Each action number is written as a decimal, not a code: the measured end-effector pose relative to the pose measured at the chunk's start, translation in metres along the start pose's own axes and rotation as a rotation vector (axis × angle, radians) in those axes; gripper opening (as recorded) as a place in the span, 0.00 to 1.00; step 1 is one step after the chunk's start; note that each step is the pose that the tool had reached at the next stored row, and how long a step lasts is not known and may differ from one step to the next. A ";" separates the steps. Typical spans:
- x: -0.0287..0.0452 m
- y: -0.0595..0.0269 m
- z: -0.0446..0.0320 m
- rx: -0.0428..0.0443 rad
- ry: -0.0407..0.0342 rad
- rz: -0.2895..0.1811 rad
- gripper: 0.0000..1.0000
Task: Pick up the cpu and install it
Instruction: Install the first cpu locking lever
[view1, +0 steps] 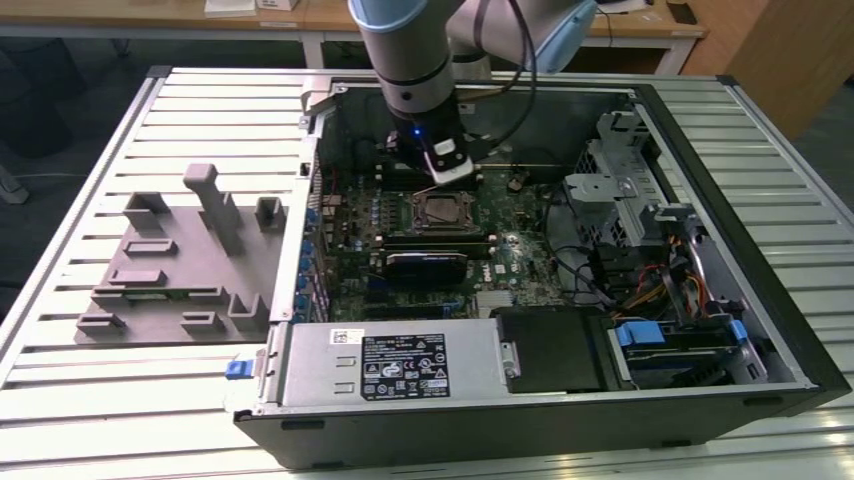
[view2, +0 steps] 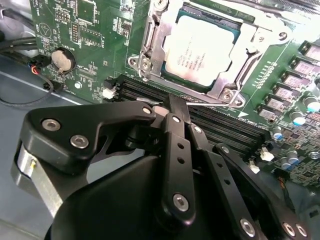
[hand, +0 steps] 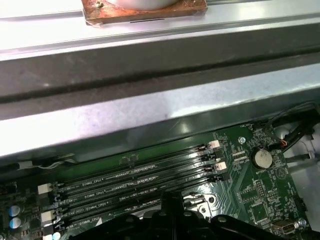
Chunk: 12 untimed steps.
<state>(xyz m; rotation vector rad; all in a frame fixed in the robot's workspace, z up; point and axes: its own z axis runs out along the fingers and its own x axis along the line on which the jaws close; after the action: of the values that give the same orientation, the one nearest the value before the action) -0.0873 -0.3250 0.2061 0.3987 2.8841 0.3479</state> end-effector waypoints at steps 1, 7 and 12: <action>0.0004 0.0003 0.0002 0.0009 -0.0022 0.005 0.11; 0.0027 0.0026 0.0024 0.0049 -0.0136 0.033 0.11; 0.0042 0.0037 0.0041 0.0060 -0.0226 0.043 0.11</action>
<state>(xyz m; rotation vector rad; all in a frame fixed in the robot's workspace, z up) -0.0894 -0.3195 0.2024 0.4639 2.8588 0.3398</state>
